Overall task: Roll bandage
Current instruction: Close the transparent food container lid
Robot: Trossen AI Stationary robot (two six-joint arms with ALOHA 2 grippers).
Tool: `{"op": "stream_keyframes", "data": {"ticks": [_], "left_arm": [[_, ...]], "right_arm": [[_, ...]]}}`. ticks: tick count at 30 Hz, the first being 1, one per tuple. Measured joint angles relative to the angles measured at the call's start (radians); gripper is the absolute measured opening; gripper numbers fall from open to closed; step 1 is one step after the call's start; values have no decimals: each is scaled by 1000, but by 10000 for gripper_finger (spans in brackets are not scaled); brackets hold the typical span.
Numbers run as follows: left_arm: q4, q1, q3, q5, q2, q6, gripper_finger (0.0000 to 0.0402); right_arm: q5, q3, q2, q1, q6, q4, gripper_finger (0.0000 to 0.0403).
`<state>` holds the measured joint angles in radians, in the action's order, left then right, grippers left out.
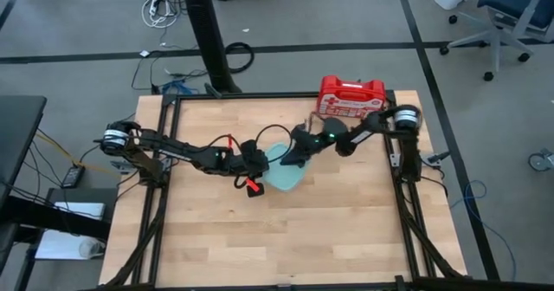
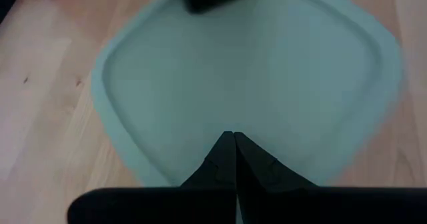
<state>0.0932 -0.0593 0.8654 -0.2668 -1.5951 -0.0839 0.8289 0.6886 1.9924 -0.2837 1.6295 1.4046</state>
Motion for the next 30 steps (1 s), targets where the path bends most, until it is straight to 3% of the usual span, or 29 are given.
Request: {"op": "stream_keyframes", "data": {"ticks": [2,4,9,16,18,20,21,22,24,30], "left_arm": [[0,0,-3,4,-1,-1,0],[3,0,-2,7,-1,-2,0],[13,0,0,12,-1,-2,0],[15,0,0,11,-1,-3,0],[12,0,0,13,-1,-4,0],[10,0,0,13,-1,-6,0],[-3,0,0,6,-1,-5,0],[-17,0,2,12,0,-8,0],[-5,0,2,16,-2,-8,0],[8,0,6,34,-3,-5,0]], "right_arm": [[11,-26,58,-18,16,145,148],[-8,-8,60,-15,22,156,148],[31,-10,-47,9,43,113,148],[-47,-26,-223,36,53,128,148],[-58,-40,-217,40,33,91,148],[-47,-72,-158,25,-13,-96,148],[-20,-87,-112,6,-27,-105,148],[-5,-92,-78,-5,-37,-94,148],[-19,-124,-10,-10,20,161,148],[-28,-90,-149,36,57,105,149]]}}
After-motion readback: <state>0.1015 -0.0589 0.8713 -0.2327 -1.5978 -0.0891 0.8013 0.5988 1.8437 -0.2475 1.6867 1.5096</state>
